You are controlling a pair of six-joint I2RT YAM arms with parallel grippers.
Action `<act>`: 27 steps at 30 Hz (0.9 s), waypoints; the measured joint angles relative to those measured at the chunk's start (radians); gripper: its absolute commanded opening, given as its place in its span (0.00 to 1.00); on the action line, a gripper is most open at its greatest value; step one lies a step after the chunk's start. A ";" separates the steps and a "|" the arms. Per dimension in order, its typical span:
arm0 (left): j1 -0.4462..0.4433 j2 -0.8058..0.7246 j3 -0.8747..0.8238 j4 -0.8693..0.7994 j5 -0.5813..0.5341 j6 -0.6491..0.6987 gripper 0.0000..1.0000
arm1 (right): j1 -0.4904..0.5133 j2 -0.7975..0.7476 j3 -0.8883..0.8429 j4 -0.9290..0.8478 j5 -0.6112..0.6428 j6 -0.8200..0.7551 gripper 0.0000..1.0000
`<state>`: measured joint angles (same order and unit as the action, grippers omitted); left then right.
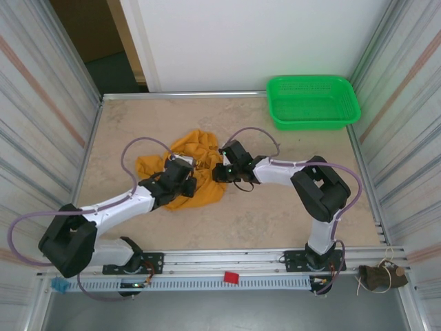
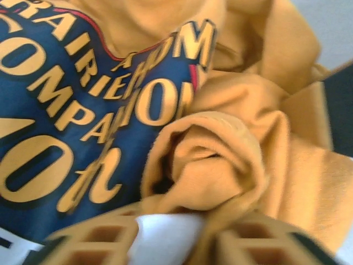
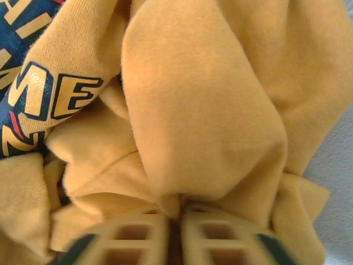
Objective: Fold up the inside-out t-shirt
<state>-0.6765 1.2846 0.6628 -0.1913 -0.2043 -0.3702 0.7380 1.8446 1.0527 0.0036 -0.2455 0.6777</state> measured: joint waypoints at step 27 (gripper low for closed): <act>0.331 -0.474 -0.125 -0.064 0.192 -0.207 0.00 | -0.198 -1.093 -0.592 -0.333 0.143 -0.020 0.68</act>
<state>-0.3454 0.8104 0.5377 -0.2550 -0.0124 -0.5774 0.5404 0.7517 0.4603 -0.3298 -0.1028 0.6579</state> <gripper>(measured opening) 0.051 0.624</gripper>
